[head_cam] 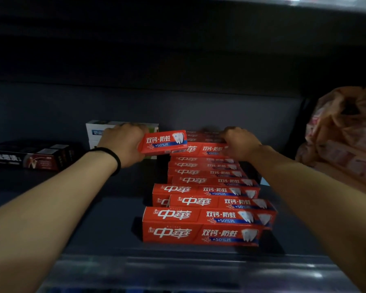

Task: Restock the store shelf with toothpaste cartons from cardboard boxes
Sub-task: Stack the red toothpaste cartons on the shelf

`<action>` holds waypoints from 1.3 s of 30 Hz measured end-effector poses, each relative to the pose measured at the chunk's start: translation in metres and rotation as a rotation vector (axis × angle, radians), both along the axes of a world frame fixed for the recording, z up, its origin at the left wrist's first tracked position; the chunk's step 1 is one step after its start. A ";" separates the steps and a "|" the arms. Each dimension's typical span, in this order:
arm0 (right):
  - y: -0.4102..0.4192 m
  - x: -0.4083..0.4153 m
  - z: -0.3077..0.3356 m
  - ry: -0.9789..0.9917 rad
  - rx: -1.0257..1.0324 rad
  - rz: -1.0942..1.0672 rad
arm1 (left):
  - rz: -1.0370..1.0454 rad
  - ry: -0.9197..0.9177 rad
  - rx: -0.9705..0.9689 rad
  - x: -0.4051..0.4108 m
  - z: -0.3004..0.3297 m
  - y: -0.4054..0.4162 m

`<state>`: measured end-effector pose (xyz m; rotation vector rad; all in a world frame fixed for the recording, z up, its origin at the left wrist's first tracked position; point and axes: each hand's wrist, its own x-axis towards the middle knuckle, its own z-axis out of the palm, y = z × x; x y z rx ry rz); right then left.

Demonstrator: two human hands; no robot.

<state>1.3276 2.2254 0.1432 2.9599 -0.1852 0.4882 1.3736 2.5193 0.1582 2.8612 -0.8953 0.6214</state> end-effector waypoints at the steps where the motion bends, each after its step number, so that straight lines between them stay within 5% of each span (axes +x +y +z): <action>1: 0.000 -0.003 0.004 0.014 0.033 0.047 | -0.013 -0.007 0.003 -0.003 0.002 -0.002; 5: 0.015 -0.021 0.025 0.017 0.203 0.262 | -0.064 -0.038 0.020 -0.017 0.006 -0.010; 11: 0.039 -0.057 0.056 0.241 0.426 0.310 | -0.165 -0.146 0.071 -0.051 0.010 -0.030; 19: 0.042 -0.087 0.063 0.434 0.387 0.273 | -0.285 -0.251 0.177 -0.083 0.009 -0.041; 31: 0.009 -0.097 0.059 0.247 0.310 0.222 | -0.137 0.180 0.014 -0.059 0.022 -0.028; 39: -0.011 -0.070 0.038 0.196 0.260 0.199 | -0.239 0.182 -0.045 -0.021 0.006 -0.055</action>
